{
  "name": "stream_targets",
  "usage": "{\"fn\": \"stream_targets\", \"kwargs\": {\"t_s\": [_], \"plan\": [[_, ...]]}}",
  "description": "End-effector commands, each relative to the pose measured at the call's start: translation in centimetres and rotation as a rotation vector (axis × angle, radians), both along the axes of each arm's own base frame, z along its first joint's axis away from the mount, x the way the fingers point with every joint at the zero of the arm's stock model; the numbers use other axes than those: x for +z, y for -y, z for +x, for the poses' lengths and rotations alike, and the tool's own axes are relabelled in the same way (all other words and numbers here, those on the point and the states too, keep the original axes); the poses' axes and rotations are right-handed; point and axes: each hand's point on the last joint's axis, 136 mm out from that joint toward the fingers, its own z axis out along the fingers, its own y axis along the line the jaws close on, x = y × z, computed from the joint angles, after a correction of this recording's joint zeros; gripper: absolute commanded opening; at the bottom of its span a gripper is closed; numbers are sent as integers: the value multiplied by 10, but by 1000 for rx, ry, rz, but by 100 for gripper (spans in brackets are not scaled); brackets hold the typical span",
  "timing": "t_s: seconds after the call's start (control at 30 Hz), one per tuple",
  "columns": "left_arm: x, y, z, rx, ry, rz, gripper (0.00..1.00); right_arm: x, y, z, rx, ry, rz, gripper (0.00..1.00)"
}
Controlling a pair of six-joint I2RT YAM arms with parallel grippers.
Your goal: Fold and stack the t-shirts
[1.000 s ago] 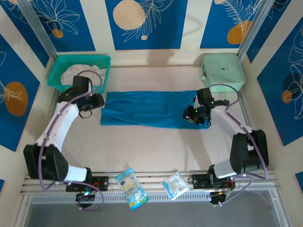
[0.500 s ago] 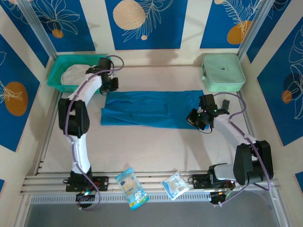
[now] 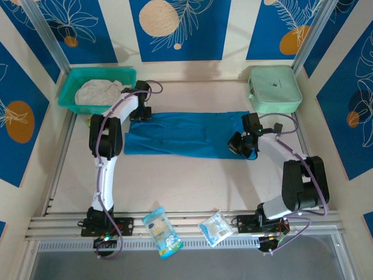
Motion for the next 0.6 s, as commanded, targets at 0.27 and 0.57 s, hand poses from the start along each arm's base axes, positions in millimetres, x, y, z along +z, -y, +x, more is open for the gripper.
{"fn": "stream_targets", "kwargs": {"t_s": [0.27,0.57], "plan": [[-15,-16,-44,-39,-90,189,0,-41,12,7,-166,-234,-104,0],[-13,-22,-109,17,-126,163,0,-57,11,34,-115,-280,-172,0]]}}
